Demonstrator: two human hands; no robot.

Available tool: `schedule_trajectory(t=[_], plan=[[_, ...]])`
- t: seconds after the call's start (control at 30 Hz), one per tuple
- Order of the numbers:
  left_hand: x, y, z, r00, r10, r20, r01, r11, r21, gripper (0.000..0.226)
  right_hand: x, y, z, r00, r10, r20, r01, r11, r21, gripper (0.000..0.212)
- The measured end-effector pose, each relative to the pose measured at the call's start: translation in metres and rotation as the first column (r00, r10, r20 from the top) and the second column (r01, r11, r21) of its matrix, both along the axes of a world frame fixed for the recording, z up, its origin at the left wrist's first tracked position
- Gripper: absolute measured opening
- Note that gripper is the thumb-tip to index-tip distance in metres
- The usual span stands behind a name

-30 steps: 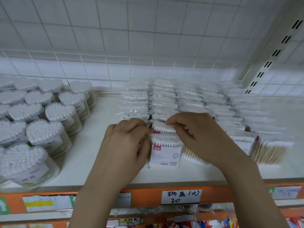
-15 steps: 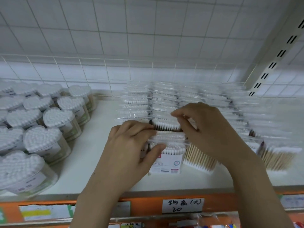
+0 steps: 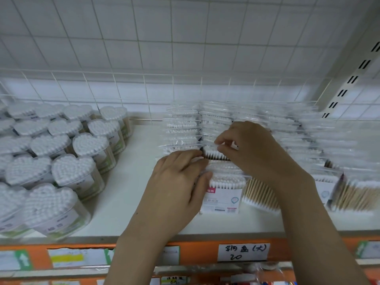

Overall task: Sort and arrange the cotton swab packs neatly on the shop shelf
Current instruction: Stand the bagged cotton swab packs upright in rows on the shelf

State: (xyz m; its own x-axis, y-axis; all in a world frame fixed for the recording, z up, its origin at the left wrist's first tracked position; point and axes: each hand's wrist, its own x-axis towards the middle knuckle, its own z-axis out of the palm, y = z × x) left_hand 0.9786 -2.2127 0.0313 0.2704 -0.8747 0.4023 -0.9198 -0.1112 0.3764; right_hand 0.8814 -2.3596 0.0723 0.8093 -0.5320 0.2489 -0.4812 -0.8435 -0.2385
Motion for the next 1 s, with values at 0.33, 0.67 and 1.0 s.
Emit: schedule_trajectory(t=[0.33, 0.67, 1.0], plan=[[0.002, 0.001, 0.0, 1.0, -0.011, 0.01, 0.011, 1.0, 0.012, 0.041, -0.019, 0.006, 0.027, 0.911, -0.08, 0.406, 0.059, 0.996, 0.066, 0.013], [0.003, 0.001, 0.001, 1.0, -0.02, 0.007, 0.02, 1.0, 0.002, 0.043, -0.037, 0.017, 0.036, 0.786, -0.107, 0.609, 0.0, 0.985, 0.173, 0.015], [0.0, 0.002, 0.005, 1.0, -0.005, 0.01, 0.005, 0.999, -0.034, 0.04, -0.038, 0.018, 0.035, 0.792, 0.005, 0.61, -0.073, 0.994, 0.086, 0.024]])
